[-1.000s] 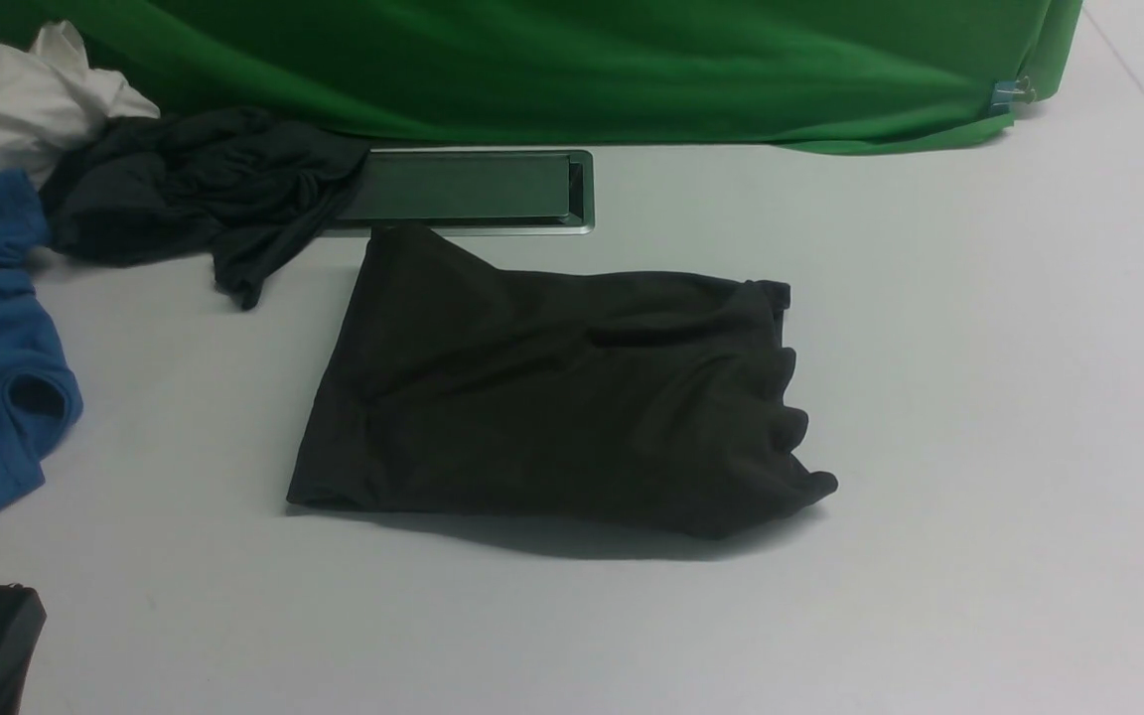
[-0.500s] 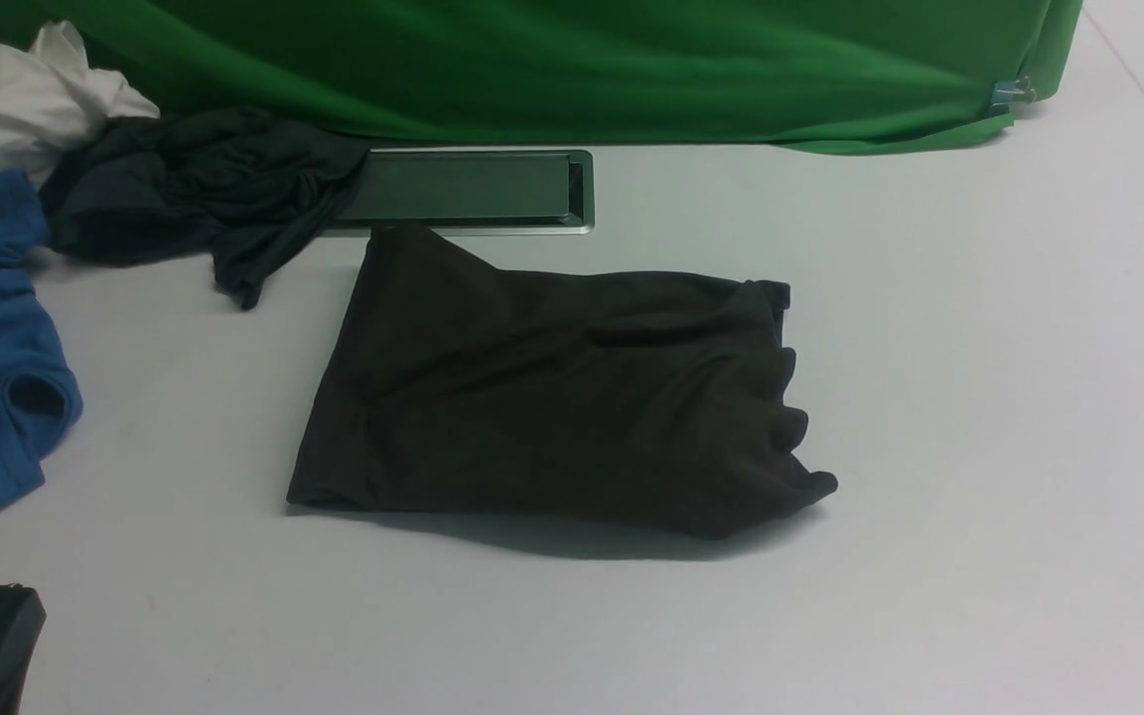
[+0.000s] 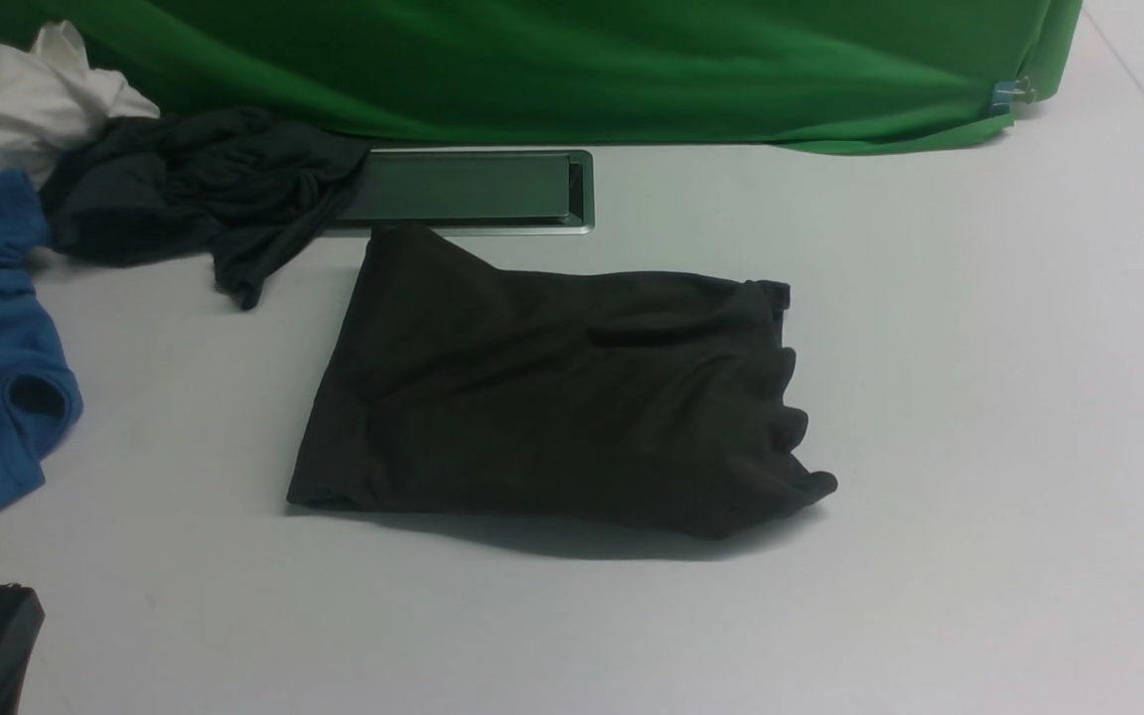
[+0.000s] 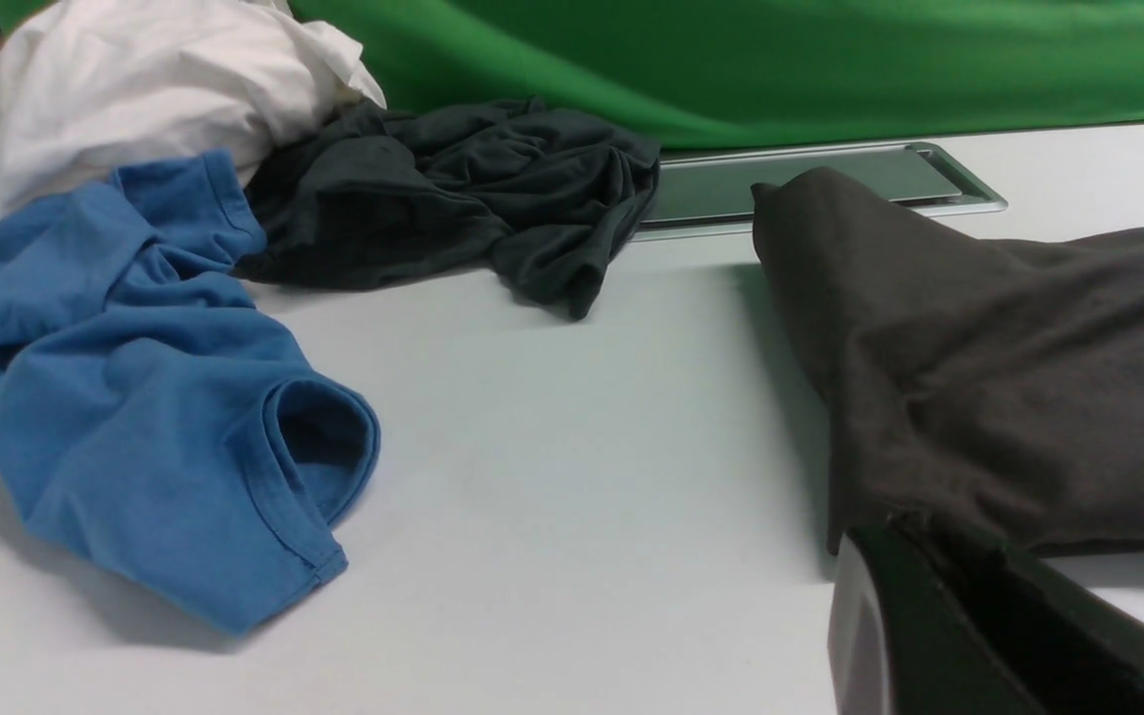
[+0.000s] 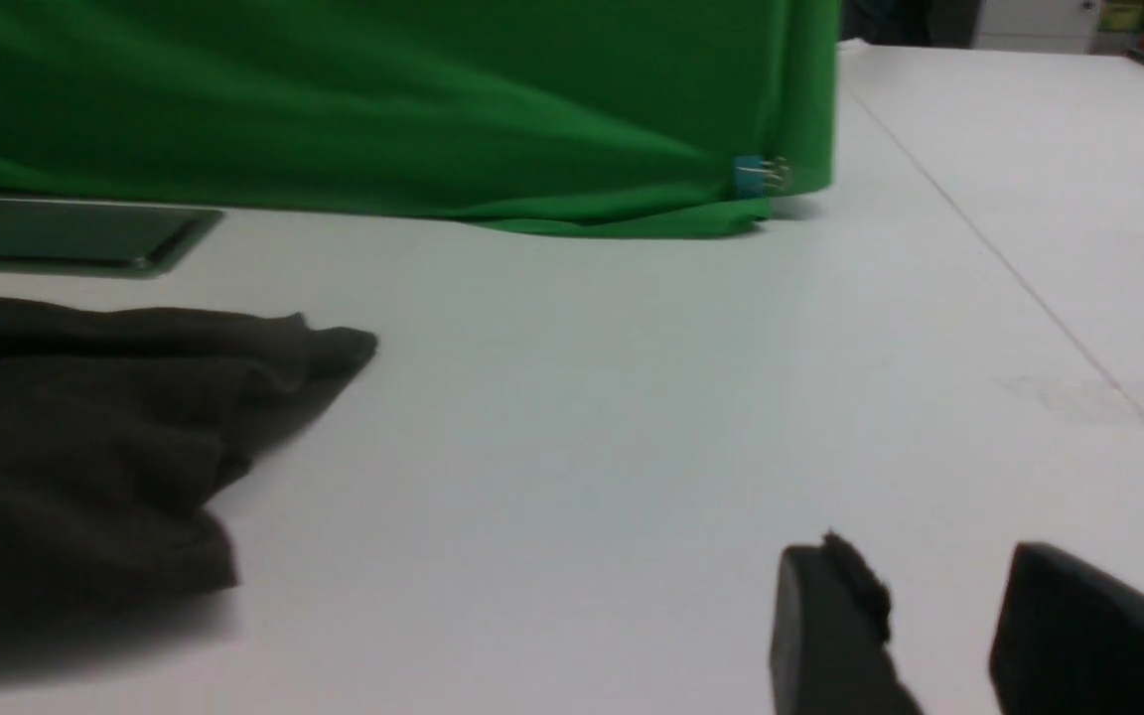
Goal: Fold a long-sleeved shirt on a white desktop.
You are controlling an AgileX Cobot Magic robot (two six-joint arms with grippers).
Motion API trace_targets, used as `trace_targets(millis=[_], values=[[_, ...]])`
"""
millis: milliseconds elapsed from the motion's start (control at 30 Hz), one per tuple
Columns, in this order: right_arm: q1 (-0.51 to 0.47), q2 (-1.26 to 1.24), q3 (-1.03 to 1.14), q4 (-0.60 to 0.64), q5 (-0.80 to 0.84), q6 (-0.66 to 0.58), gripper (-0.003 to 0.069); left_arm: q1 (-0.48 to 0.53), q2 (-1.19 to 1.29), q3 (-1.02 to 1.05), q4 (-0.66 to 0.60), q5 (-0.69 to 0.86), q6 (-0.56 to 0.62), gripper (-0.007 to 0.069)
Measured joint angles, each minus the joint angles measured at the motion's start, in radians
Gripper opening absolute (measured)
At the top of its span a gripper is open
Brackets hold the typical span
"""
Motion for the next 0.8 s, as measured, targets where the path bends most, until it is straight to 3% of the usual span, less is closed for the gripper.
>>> trace_targets(millis=[800], values=[[-0.022, 0.000, 0.000, -0.001, 0.000, 0.000, 0.0238, 0.028, 0.000, 0.000, 0.000, 0.000, -0.001, 0.0018]])
